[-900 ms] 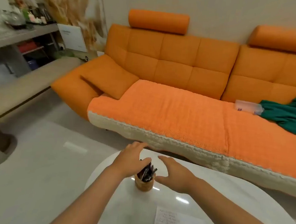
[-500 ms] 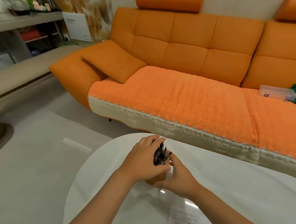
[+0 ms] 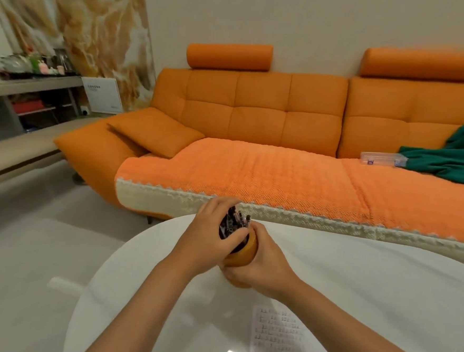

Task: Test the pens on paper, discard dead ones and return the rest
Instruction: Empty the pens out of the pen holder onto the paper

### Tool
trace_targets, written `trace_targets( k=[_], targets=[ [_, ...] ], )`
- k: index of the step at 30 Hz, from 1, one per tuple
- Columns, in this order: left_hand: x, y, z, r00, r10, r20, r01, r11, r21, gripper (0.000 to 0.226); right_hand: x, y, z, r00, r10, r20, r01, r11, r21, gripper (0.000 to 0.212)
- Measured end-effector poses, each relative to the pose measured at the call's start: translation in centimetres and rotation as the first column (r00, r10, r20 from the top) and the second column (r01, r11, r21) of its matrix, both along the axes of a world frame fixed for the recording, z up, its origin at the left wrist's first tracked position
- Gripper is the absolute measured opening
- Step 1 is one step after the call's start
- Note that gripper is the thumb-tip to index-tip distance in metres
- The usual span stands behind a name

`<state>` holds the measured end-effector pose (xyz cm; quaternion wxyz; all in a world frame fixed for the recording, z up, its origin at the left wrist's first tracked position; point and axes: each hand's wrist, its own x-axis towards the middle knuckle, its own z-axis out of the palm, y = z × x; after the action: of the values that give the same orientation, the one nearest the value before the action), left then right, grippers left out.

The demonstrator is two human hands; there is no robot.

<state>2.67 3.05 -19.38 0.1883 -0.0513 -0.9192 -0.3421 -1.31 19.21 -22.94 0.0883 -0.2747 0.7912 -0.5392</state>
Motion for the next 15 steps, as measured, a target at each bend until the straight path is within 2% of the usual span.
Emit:
trace_targets(
  k=[4,7,12,15],
  targets=[
    [3.3,2.5,0.9,0.999,-0.043,-0.031,0.044,0.998,0.052,0.052,3.8,4.0,2.1,0.991,-0.064,-0.119,0.070,0.996,0.048,0.076],
    [6.1,4.9,0.9,0.996,-0.078,-0.031,0.080,0.994,0.078,0.051,6.8,7.6,2.7,0.976,-0.087,-0.201,0.121,0.979,0.166,0.083],
    [9.9,8.8,-0.7,0.993,-0.120,0.020,0.119,0.991,0.053,0.052,11.1,12.9,2.6,0.910,-0.083,-0.406,0.257,0.882,0.395,0.076],
    [10.8,10.3,-2.0,0.987,-0.153,0.046,0.151,0.988,0.037,0.053,11.9,15.1,1.5,0.873,-0.065,-0.484,0.329,0.810,0.485,0.087]
  ],
)
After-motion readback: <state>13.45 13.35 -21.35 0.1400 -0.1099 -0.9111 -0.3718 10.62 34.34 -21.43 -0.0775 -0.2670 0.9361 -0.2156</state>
